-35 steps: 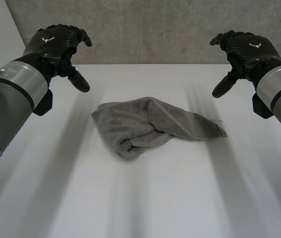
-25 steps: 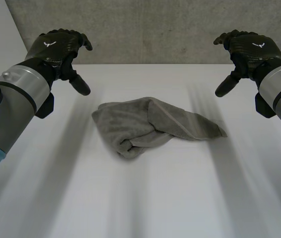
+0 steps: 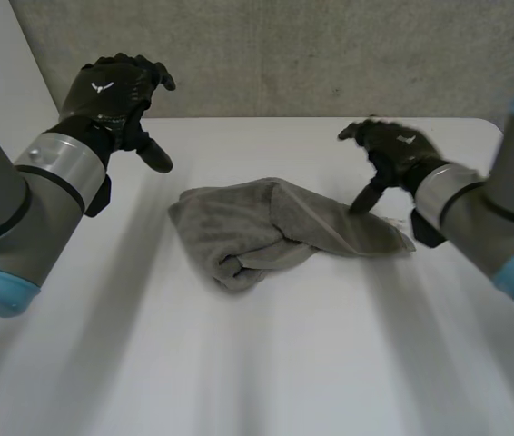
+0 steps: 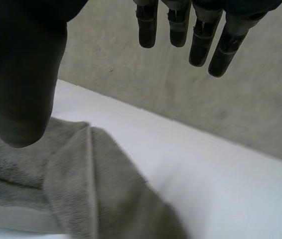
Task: Fold the towel.
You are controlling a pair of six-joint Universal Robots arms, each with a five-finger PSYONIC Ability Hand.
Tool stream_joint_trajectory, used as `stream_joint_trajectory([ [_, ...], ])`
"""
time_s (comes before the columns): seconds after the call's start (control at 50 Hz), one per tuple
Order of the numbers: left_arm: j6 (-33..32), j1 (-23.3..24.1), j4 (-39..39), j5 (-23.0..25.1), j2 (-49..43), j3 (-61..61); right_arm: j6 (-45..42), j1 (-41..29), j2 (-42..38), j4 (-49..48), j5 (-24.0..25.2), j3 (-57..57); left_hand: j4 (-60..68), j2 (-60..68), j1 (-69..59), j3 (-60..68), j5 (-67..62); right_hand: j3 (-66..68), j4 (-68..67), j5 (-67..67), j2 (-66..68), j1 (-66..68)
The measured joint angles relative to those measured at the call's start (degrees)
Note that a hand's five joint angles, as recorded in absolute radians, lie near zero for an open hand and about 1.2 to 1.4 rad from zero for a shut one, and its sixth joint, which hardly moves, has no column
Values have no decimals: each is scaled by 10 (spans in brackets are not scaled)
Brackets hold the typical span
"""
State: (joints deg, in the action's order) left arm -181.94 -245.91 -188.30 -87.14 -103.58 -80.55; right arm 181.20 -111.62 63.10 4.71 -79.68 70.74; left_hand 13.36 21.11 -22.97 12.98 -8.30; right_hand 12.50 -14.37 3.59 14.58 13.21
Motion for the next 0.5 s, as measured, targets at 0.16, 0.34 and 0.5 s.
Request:
stream_joint_trajectory([
  [0.16, -2, -10, -21, 0, -46, -3, 120, -18, -175, -2, 16, -142, 0, 0, 0, 0, 0, 0, 0, 0, 0, 0],
  [0.34, -11, -17, -21, 0, -61, -2, 150, -40, -316, 2, 23, -277, 0, 0, 0, 0, 0, 0, 0, 67, 55, 67],
  [0.5, -13, -17, -21, -1, -58, -3, 146, -45, -348, 12, 32, -296, 0, 0, 0, 0, 0, 0, 0, 409, 411, 414],
])
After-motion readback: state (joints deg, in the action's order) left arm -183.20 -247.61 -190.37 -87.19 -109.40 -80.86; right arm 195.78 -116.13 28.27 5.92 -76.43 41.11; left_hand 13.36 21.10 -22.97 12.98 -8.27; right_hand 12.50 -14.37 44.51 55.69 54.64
